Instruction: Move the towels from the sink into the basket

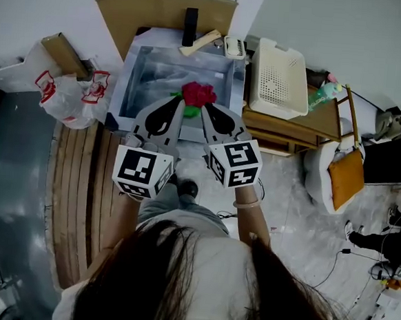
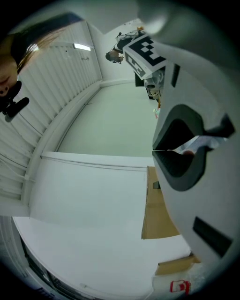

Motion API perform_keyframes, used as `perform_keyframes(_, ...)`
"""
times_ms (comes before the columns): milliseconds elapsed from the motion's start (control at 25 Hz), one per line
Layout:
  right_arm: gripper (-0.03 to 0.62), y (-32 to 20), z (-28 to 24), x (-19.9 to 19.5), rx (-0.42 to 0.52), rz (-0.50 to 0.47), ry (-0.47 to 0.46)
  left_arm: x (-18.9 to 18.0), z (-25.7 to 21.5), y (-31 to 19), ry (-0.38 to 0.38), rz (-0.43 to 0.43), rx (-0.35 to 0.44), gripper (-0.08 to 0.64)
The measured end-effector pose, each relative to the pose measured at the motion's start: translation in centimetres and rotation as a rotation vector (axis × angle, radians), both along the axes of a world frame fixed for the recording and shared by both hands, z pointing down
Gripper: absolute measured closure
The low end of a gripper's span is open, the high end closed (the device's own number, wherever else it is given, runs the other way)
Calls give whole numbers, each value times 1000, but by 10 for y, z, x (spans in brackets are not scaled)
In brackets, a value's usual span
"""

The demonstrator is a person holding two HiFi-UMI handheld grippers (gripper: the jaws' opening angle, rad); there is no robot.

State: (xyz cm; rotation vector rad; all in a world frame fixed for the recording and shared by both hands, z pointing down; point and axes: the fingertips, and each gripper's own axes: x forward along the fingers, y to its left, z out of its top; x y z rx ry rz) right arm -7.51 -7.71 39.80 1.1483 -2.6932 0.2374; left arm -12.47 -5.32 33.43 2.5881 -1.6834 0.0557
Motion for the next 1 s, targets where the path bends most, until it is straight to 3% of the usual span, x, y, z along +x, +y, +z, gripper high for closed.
perform_keyframes(1000,546,-105,94,-39,-163,-47,209,-42,28,-114,27,45,-53,551)
